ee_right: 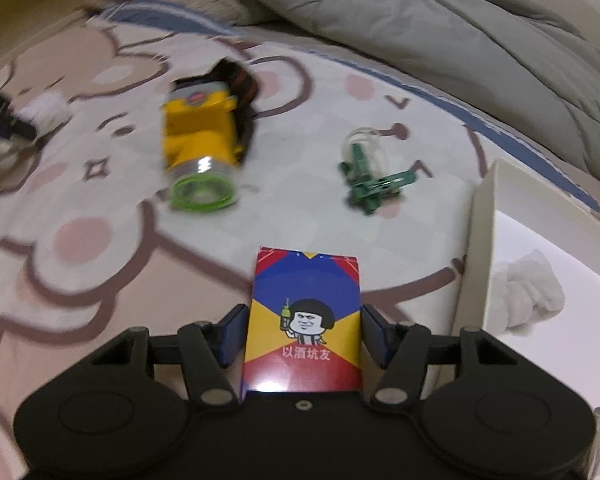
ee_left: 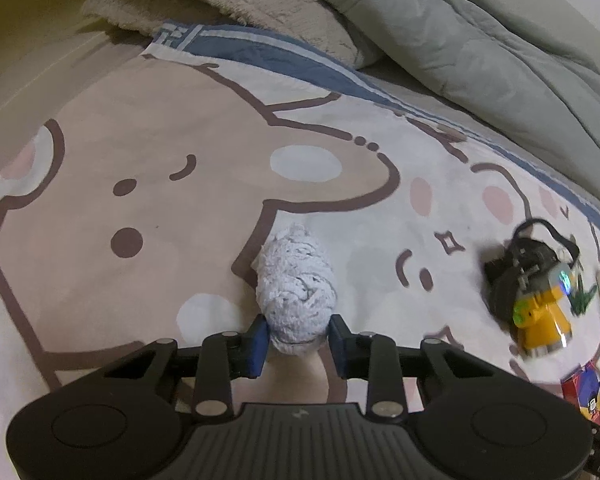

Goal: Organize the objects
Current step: 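Lift the card box and yarn ball off the bed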

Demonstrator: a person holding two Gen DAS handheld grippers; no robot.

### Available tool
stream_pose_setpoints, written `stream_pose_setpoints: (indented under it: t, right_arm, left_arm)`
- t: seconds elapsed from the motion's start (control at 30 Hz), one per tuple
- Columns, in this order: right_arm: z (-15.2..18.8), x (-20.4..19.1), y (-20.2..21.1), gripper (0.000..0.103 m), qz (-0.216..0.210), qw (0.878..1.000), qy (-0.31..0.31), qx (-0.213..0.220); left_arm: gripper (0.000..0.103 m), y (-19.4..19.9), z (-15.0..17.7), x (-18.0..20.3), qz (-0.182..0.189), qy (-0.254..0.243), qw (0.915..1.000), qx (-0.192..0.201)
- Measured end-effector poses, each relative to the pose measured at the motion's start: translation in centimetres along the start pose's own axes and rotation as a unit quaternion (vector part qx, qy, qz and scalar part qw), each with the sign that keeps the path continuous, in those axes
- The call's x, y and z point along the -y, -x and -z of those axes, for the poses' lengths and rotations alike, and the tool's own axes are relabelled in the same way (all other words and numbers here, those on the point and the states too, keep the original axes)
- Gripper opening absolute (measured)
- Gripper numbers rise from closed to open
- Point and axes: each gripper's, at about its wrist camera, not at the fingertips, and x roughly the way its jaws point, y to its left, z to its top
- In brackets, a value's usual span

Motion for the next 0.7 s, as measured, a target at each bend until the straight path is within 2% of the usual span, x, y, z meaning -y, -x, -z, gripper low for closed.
stream_pose_setpoints:
  t: [0.07,0.3,0.7]
  right_arm:
    - [0.3,-0.7,0.7,0.061,-0.01,1.0,0.014,-0.005]
    - [2.9,-3.2,3.9,0.061,-0.068,0.995,0.074,-0.018]
    - [8.8,-6.5,9.5,0.061,-0.148,0.975,0.161,-0.04]
  left_arm:
    - [0.033,0.7,0.5,0.6,0.001,-0.024,0.9997,0.002]
    - [0.032,3.5,3.3,2.3,0.044,-0.084,0.9955,0.002]
    - [0.031,5.5,9.8,4.2,0.086,-0.162,0.9821,-0.04]
